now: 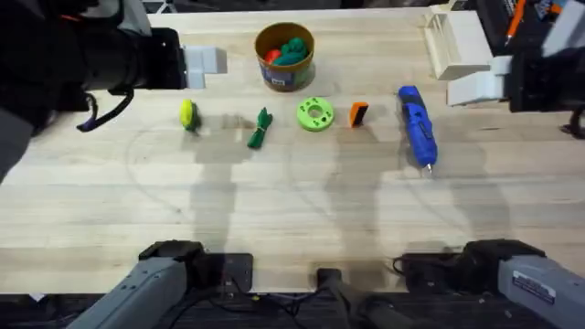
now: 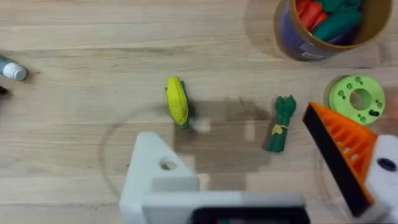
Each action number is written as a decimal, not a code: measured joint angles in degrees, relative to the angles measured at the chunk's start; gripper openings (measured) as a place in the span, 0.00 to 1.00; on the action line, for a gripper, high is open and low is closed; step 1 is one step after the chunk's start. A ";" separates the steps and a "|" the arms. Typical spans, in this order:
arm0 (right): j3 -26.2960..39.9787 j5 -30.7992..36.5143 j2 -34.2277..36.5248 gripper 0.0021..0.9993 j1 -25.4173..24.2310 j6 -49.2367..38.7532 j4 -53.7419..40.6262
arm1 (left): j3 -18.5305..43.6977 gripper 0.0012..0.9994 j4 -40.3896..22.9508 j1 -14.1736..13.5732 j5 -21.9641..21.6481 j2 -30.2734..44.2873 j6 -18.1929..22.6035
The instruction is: Pick up the gripper from the table and insert it into the empty holder that is missing its gripper. Then pick up a screw, insert it into the mounting hole, and use the screwdriver to tighten it. Finally, clean up the table by picking up the vegetable and placing it into the bucket.
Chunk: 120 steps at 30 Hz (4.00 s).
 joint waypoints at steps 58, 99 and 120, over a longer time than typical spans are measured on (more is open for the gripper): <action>0.04 -0.24 6.28 0.80 0.00 0.00 0.09 | 9.94 0.92 -8.10 -13.99 4.61 46.33 8.06; 0.04 -0.24 6.28 0.80 0.00 -0.01 0.07 | 13.18 0.00 -9.40 -14.43 5.03 18.66 8.43; 0.04 -0.24 6.28 0.80 0.00 -0.01 0.07 | 13.18 0.99 -10.06 -14.43 2.75 11.20 8.41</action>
